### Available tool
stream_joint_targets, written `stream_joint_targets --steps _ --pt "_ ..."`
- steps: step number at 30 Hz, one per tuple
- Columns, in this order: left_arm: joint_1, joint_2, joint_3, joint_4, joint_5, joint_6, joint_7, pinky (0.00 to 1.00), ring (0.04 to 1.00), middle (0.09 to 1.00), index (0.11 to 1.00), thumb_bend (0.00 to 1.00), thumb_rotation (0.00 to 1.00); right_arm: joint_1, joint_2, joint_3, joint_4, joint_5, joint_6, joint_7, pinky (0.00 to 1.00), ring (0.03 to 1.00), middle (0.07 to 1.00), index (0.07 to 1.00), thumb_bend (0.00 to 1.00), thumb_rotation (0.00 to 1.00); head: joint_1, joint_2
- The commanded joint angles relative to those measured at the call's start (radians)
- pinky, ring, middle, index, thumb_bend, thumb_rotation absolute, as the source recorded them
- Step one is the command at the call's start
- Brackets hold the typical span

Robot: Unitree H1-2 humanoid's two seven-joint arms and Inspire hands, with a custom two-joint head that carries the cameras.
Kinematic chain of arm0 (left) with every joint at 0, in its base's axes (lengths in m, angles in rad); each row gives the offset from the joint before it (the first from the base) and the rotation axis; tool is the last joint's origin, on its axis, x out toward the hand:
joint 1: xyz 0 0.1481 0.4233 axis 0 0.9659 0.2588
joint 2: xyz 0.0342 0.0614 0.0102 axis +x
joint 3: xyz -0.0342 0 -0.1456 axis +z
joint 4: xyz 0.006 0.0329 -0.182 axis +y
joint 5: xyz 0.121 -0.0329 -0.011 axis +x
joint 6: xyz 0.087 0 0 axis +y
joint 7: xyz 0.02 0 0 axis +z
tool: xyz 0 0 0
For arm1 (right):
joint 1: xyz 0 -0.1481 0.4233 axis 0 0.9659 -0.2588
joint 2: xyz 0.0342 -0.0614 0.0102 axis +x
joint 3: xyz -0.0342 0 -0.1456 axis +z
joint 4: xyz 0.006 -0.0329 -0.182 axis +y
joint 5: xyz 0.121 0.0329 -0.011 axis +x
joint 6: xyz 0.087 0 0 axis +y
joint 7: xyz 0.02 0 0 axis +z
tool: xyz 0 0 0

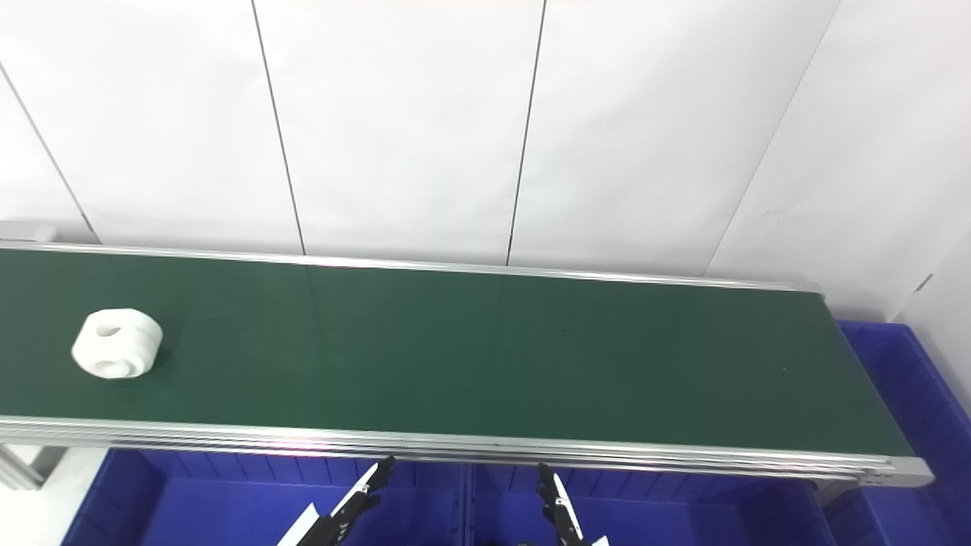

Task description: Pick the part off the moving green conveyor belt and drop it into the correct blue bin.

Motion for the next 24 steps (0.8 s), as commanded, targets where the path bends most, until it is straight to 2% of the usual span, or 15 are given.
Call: stream_joint_targets --steps 1,2,5,8,11,12,13,14,17,18,24 --pt "-0.009 -0.008 -0.004 -0.037 -0.006 -0.041 0.008 0.95 1.000 1.000 1.000 0.74 0.68 0.002 -0.002 -0.005 -0.031 0.007 -0.062 -0.009 0.95 0.971 0.986 0.987 0.76 0.93 0.005 0.015" --pt "-0.008 -0.010 -0.004 -0.041 -0.005 -0.041 0.006 0.95 1.000 1.000 1.000 0.75 0.68 0.004 -0.001 -0.007 -0.033 0.010 -0.062 -0.007 0.95 0.972 0.984 0.990 0.77 0.92 0.005 0.015" --pt "-0.004 -0.014 -0.004 -0.053 -0.006 -0.040 0.003 0.95 1.000 1.000 1.000 0.75 0.69 0.011 0.001 -0.017 -0.050 0.017 -0.062 -0.004 0.95 0.974 0.985 0.993 0.76 0.91 0.014 0.050" --pt "-0.002 -0.016 -0.001 -0.069 -0.012 -0.027 -0.009 0.96 1.000 1.000 1.000 0.74 0.70 0.013 -0.003 -0.023 -0.060 0.022 -0.062 0.008 0.96 0.982 0.991 0.998 0.75 0.91 0.023 0.097" --pt "0.002 -0.021 0.002 -0.082 -0.014 -0.019 -0.015 0.97 1.000 1.000 1.000 0.71 0.70 0.018 -0.004 -0.032 -0.072 0.032 -0.062 0.026 0.97 0.989 0.996 1.000 0.74 0.90 0.028 0.114" --pt "0.005 -0.025 0.003 -0.088 -0.014 -0.012 -0.017 0.97 1.000 1.000 1.000 0.71 0.70 0.021 -0.006 -0.036 -0.079 0.026 -0.061 0.032 0.97 0.989 0.996 1.000 0.74 0.90 0.034 0.137" --pt "0.007 -0.027 0.005 -0.093 -0.013 -0.007 -0.019 0.98 1.000 1.000 1.000 0.70 0.71 0.022 -0.006 -0.041 -0.084 0.021 -0.060 0.037 0.97 0.991 0.998 1.000 0.74 0.92 0.034 0.137" --pt "0.010 -0.030 0.005 -0.101 -0.013 0.000 -0.021 0.99 1.000 1.000 1.000 0.69 0.72 0.022 -0.006 -0.046 -0.090 0.019 -0.060 0.042 0.98 0.992 0.999 1.000 0.74 0.92 0.040 0.164" --pt "0.010 -0.038 0.006 -0.111 -0.008 0.005 -0.025 1.00 1.000 1.000 1.000 0.68 0.76 0.020 -0.004 -0.059 -0.100 0.033 -0.059 0.061 0.97 0.988 0.994 0.999 0.72 0.90 0.042 0.178" --pt "0.010 -0.040 0.006 -0.119 -0.003 0.013 -0.025 1.00 1.000 1.000 1.000 0.68 0.77 0.019 -0.004 -0.064 -0.105 0.035 -0.057 0.068 0.96 0.988 0.993 0.998 0.72 0.89 0.046 0.205" --pt "0.007 -0.047 0.009 -0.145 0.012 0.058 -0.027 1.00 1.000 1.000 1.000 0.69 0.81 0.012 0.000 -0.087 -0.127 0.013 -0.037 0.089 0.95 0.975 0.989 0.997 0.71 0.91 0.052 0.219"
